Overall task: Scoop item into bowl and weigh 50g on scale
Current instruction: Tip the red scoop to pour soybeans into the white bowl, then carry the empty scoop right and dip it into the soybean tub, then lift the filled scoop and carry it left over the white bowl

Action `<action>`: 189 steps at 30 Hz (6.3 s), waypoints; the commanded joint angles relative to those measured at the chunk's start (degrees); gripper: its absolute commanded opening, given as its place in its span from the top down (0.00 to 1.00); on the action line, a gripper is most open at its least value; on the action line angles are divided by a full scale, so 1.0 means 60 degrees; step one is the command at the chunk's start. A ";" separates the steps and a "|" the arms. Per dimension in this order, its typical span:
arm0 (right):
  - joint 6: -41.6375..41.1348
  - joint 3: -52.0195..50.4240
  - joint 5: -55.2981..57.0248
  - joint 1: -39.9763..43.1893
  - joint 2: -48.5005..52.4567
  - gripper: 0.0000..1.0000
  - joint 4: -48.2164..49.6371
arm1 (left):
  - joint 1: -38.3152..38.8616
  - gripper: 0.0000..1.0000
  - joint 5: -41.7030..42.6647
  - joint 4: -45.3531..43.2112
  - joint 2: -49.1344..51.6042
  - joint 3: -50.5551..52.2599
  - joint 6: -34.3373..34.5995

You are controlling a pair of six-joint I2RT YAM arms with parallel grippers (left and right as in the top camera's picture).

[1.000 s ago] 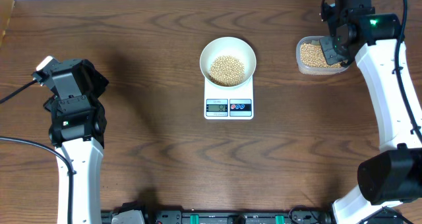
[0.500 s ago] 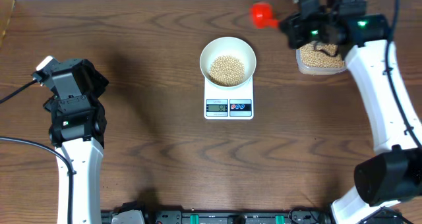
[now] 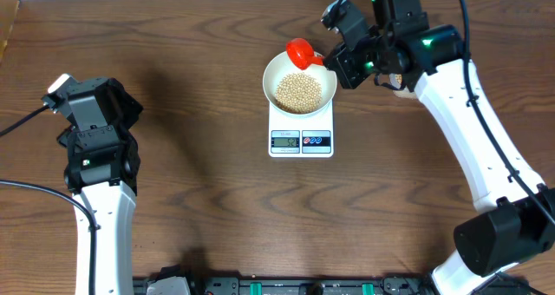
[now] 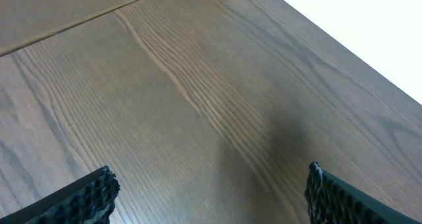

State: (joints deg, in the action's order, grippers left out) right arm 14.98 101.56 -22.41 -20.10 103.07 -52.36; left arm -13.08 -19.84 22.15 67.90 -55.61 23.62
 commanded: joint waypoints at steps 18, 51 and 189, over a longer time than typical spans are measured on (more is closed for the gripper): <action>0.1523 0.0109 0.1446 -0.0528 0.1355 0.99 0.0011 | -0.0040 0.07 -0.0135 0.0015 0.0062 0.0000 0.0011; 0.1730 0.0062 0.2204 -0.1155 0.1752 0.99 -0.0211 | -0.0040 0.07 -0.0135 0.0015 0.0062 0.0000 0.0011; -0.0852 0.0073 0.4936 0.2459 -0.0448 0.99 -0.1388 | -0.0040 0.07 -0.0135 0.0015 0.0062 0.0000 0.0011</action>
State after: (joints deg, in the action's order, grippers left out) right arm 10.52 101.54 15.62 -5.06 101.10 -62.08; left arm -13.08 -19.84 22.15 67.90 -55.61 23.62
